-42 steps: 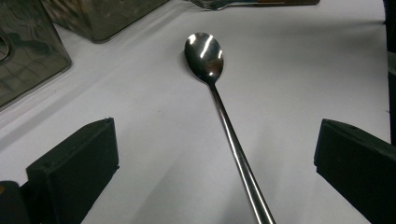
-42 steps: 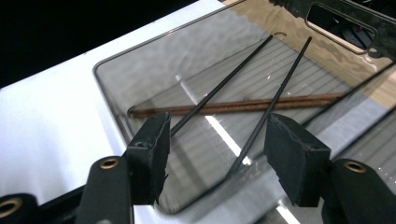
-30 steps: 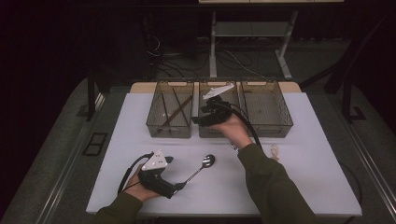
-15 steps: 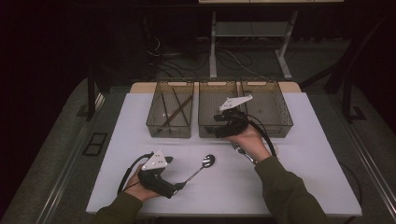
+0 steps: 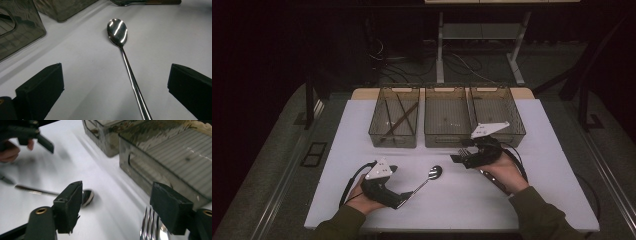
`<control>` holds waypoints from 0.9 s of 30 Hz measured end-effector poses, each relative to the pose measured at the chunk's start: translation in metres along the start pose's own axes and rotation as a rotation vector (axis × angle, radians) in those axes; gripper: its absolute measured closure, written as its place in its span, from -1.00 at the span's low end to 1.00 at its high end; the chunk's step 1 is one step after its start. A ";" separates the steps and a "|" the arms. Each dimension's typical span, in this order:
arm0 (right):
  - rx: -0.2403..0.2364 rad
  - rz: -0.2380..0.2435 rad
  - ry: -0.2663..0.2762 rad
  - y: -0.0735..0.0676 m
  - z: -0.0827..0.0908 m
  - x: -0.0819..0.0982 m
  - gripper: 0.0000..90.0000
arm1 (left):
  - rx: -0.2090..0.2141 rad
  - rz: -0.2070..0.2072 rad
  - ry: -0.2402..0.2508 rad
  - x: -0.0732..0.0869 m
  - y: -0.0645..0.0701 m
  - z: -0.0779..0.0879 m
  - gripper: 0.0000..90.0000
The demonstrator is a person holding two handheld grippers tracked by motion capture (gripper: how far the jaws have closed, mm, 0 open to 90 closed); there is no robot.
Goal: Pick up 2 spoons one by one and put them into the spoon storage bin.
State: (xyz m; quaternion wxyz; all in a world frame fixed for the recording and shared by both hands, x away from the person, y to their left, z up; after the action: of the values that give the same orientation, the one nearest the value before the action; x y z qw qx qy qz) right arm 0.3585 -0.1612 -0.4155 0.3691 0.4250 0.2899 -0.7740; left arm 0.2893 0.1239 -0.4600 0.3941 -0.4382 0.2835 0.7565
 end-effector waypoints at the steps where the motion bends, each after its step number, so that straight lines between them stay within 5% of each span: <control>1: 0.000 0.001 0.002 -0.001 0.005 0.003 -0.45 | -0.004 0.002 0.000 -0.001 -0.001 0.000 -0.98; 11: 0.062 -0.007 0.034 -0.002 0.048 0.041 -0.58 | -0.028 0.006 -0.001 -0.011 -0.005 -0.009 -0.73; 27: 0.136 -0.006 0.057 -0.006 0.085 0.088 -0.71 | -0.020 0.021 -0.002 -0.028 -0.012 -0.036 -0.38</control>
State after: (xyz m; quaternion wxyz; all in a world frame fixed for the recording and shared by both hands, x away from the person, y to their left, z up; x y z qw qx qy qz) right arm 0.2833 -0.2514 -0.4514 0.3287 0.4699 0.2483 -0.7807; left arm 0.3232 0.0926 -0.4522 0.3820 -0.4385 0.2802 0.7637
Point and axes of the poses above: each handheld gripper's, and its own axes: z roughly backward along the jaws, x roughly out of its underside, y roughly to its right, the point moved 4 cm from there along -z, roughly forward along the jaws, and after that the axes turned 8 degrees about y, right-handed, at the moved point
